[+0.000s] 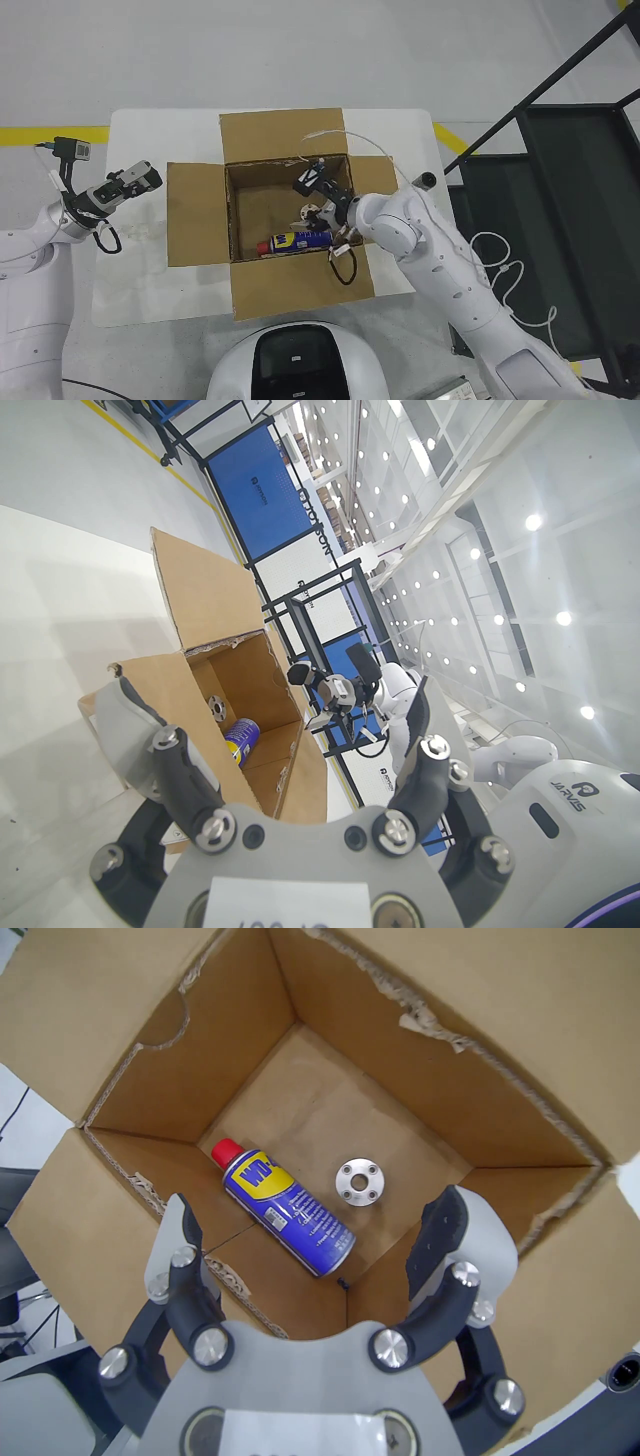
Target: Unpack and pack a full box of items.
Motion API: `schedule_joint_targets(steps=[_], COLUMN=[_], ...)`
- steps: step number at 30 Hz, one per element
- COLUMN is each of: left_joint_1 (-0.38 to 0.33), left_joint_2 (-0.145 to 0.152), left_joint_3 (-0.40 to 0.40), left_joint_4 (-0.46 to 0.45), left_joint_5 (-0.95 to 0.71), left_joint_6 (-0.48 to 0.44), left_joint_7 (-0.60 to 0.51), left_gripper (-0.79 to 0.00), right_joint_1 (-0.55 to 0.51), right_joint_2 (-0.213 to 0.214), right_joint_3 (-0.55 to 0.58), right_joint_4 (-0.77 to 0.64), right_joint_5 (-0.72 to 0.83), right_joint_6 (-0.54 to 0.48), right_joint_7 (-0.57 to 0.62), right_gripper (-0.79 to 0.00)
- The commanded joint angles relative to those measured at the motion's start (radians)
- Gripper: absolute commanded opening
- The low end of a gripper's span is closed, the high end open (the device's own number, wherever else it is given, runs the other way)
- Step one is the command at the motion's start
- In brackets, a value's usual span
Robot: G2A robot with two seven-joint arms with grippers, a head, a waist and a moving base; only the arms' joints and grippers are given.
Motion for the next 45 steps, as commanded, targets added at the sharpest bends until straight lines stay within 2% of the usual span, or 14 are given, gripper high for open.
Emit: schedule_joint_targets(steps=[1, 6, 14, 16, 31, 39, 45], left_joint_1=[0.000, 0.000, 0.000, 0.000, 0.000, 0.000, 0.000], left_joint_2=[0.000, 0.000, 0.000, 0.000, 0.000, 0.000, 0.000], left_joint_3=[0.000, 0.000, 0.000, 0.000, 0.000, 0.000, 0.000], left_joint_4=[0.000, 0.000, 0.000, 0.000, 0.000, 0.000, 0.000], left_joint_5=[0.000, 0.000, 0.000, 0.000, 0.000, 0.000, 0.000], left_joint_6=[0.000, 0.000, 0.000, 0.000, 0.000, 0.000, 0.000], left_joint_7=[0.000, 0.000, 0.000, 0.000, 0.000, 0.000, 0.000], left_gripper=[0.000, 0.000, 0.000, 0.000, 0.000, 0.000, 0.000], right_joint_1=[0.023, 0.093, 0.168, 0.176, 0.175, 0.234, 0.276], right_joint_2=[-0.010, -0.036, -0.070, -0.074, -0.078, -0.116, -0.147], right_joint_3=[-0.015, -0.081, -0.148, -0.156, -0.162, -0.219, -0.262], right_joint_4=[0.046, 0.168, 0.356, 0.373, 0.389, 0.534, 0.644], right_joint_5=[0.041, 0.070, 0.094, 0.116, 0.118, 0.159, 0.179], right_joint_6=[0.088, 0.192, 0.261, 0.238, 0.242, 0.303, 0.308], right_joint_7=[-0.008, -0.012, -0.055, -0.060, -0.082, -0.113, -0.137], right_gripper=[0.000, 0.000, 0.000, 0.000, 0.000, 0.000, 0.000])
